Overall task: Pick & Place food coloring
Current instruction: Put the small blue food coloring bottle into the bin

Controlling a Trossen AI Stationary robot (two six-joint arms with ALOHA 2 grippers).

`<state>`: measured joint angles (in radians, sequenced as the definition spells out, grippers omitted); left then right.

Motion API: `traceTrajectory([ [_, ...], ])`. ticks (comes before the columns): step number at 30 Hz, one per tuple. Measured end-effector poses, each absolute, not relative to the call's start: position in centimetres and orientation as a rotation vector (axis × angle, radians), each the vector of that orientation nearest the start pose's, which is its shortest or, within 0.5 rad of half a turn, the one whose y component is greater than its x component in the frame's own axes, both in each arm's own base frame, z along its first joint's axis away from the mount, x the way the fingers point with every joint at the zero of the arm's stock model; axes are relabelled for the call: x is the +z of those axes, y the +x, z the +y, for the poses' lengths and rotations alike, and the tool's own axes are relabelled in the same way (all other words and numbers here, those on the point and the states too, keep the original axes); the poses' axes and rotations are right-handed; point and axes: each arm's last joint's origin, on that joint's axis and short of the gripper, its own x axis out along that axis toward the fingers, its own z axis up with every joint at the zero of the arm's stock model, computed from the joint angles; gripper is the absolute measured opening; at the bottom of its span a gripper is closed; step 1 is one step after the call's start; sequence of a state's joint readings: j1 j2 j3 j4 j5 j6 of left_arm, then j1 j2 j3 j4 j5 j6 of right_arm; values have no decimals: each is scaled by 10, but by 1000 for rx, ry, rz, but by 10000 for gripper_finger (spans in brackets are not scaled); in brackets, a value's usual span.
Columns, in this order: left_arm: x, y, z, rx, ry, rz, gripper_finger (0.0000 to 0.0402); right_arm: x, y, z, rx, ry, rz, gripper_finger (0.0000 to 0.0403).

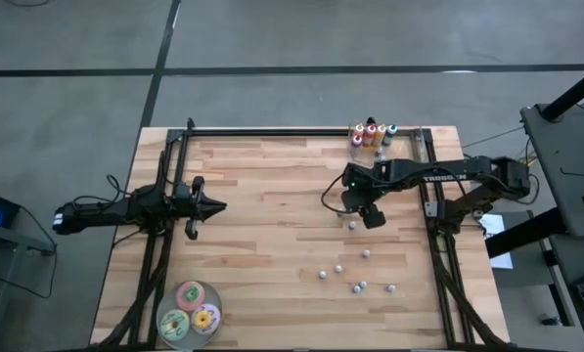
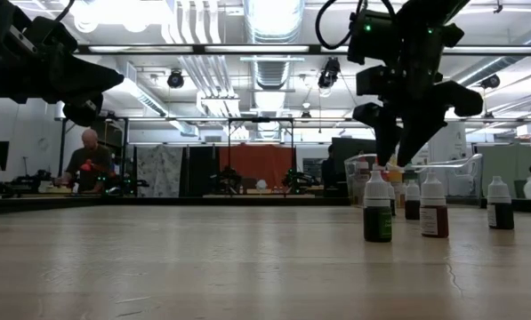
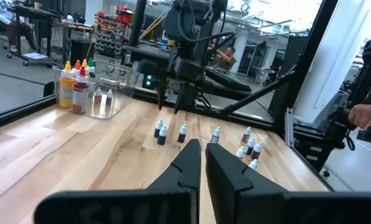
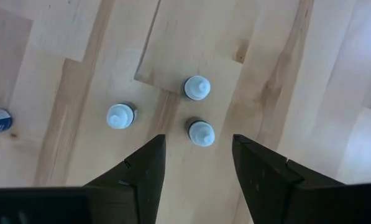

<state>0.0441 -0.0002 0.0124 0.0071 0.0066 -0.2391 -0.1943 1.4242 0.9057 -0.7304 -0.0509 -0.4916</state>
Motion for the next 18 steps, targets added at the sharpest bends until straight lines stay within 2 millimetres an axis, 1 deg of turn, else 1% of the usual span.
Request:
traceTrajectory([
  [8, 168, 97, 4, 35, -238, -24, 0, 191, 250, -49, 165, -254, 1243, 178],
  [18, 168, 97, 4, 35, -239, -24, 0, 172, 263, -59, 158, -222, 1307, 177],
])
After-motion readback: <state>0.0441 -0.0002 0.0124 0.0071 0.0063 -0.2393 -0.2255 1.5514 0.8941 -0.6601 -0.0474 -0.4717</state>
